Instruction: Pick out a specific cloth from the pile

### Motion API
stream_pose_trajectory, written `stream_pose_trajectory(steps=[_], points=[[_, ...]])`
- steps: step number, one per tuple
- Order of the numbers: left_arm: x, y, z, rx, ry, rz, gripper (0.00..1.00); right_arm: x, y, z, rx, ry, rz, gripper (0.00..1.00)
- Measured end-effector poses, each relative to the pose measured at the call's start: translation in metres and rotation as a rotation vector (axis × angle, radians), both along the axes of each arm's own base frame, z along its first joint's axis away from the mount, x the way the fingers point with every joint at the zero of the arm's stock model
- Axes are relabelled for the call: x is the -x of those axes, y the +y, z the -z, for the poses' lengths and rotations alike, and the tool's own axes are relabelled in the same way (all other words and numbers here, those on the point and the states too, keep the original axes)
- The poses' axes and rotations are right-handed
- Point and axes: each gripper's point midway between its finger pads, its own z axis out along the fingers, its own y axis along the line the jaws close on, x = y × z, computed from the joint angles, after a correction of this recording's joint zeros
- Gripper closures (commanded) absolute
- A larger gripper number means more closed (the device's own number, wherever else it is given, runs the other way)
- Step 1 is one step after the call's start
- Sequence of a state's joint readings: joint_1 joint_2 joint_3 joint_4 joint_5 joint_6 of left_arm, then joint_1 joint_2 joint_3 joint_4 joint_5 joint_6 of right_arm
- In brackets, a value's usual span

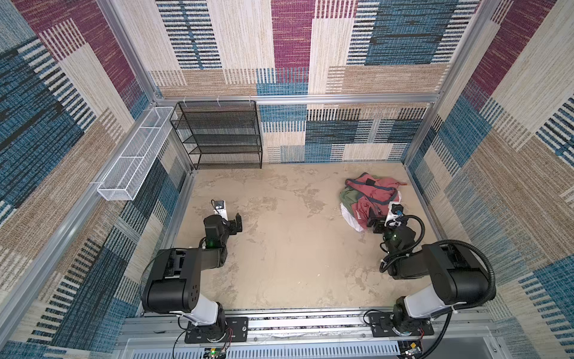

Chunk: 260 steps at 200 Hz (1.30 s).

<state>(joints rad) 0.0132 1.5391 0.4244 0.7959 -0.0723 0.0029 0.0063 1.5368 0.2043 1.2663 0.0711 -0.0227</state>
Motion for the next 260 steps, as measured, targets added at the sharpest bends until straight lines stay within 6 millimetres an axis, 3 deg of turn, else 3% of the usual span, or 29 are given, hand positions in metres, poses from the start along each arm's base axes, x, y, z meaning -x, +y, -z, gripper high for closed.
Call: stream_pose_trajectory(steps=[210,247,260], points=[[-0.001,0.0,0.0,0.0,-0.001,0.0,0.0,0.0,0.0,0.0,0.0,0.0,0.0,0.0],[0.0,-0.001,-0.003,0.0,0.001,0.001,0.15,0.0,0.0,-0.004,0.0,-0.003,0.0,0.0],[-0.001,-0.002,-0.019,0.0,-0.016,0.005,0.2,-0.004,-0.001,-0.016,-0.008,-0.019,0.007,0.04]])
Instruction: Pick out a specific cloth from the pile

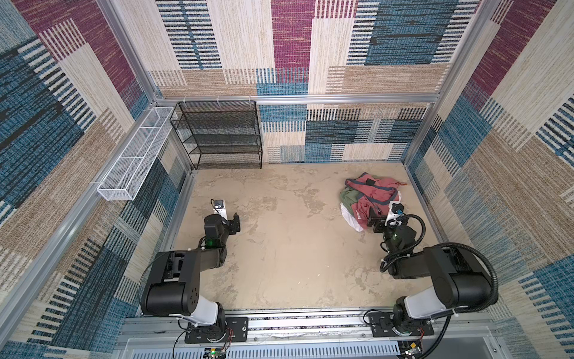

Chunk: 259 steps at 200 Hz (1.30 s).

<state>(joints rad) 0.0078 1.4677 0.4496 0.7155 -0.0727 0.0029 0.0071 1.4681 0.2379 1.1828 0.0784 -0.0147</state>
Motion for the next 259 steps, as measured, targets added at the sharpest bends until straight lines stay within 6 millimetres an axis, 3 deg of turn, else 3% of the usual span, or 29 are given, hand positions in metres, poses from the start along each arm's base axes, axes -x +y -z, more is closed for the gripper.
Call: stream_pose_trajectory(steps=[17,48,89,119,138,157,177,259], points=[[-0.002,0.0,-0.026,-0.002,-0.05,-0.004,0.29,-0.009,-0.002,-0.026,-0.015,-0.032,0.012,0.05],[0.001,-0.003,-0.044,0.004,-0.025,-0.013,0.33,-0.019,0.0,-0.056,-0.064,-0.019,0.03,0.1],[-0.001,-0.04,-0.082,0.089,-0.023,0.049,0.36,-0.035,0.065,-0.075,-0.066,0.097,-0.112,0.23],[-0.001,-0.073,-0.084,0.148,0.059,0.102,0.39,-0.027,0.114,-0.045,-0.058,0.269,-0.222,0.35],[0.004,-0.09,-0.071,0.174,0.141,0.132,0.4,-0.02,0.136,-0.011,-0.045,0.407,-0.265,0.45],[0.012,-0.095,-0.057,0.177,0.206,0.136,0.4,-0.012,0.152,0.018,-0.061,0.526,-0.309,0.56],[0.017,-0.096,-0.049,0.179,0.245,0.134,0.4,-0.009,0.152,0.042,-0.078,0.622,-0.289,0.66],[0.021,-0.101,-0.037,0.187,0.295,0.151,0.4,-0.027,0.132,0.084,-0.039,0.783,-0.115,0.61]])
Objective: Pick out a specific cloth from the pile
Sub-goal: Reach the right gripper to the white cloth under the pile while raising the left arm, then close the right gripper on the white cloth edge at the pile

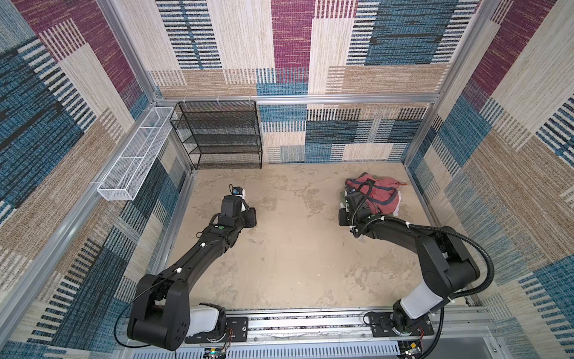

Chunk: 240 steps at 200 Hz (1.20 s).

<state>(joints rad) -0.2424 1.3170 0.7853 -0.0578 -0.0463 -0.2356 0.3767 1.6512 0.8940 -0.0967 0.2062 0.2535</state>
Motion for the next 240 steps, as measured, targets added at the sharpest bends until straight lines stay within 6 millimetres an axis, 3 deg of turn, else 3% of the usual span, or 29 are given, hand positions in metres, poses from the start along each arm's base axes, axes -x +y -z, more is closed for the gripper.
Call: stream_pose_trajectory(steps=[128,216,240], points=[[0.0,0.001,0.012,-0.016,0.028,0.002,0.4,-0.019,-0.019,0.031,0.084,0.091,0.075,0.57],[-0.003,0.0,0.025,-0.027,0.058,0.005,0.41,-0.027,-0.016,0.04,0.094,0.109,0.076,0.71],[-0.005,-0.001,0.025,-0.028,0.055,0.007,0.41,-0.028,-0.016,0.04,0.093,0.109,0.076,0.68]])
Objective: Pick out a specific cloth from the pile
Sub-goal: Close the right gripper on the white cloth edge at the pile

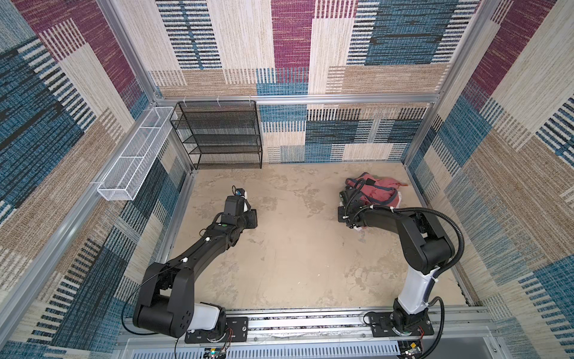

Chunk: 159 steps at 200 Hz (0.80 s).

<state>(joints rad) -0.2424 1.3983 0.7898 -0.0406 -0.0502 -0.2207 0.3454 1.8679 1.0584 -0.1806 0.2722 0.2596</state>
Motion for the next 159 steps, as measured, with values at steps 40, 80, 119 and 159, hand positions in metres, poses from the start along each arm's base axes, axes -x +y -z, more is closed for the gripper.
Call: stream_pose_trajectory(steps=[40,80,119,159], points=[[-0.001,0.0,0.002,-0.004,0.005,0.003,0.41,0.004,0.004,-0.005,0.011,0.003,-0.01,0.65],[-0.001,0.0,0.002,-0.004,0.003,0.003,0.41,0.008,0.009,-0.015,0.022,-0.012,-0.02,0.66],[-0.001,0.0,0.002,-0.004,0.003,0.003,0.41,0.009,0.005,-0.011,0.04,0.0,-0.01,0.66],[-0.001,0.0,-0.002,-0.001,-0.008,0.003,0.41,0.011,0.0,-0.005,0.071,0.014,0.003,0.66]])
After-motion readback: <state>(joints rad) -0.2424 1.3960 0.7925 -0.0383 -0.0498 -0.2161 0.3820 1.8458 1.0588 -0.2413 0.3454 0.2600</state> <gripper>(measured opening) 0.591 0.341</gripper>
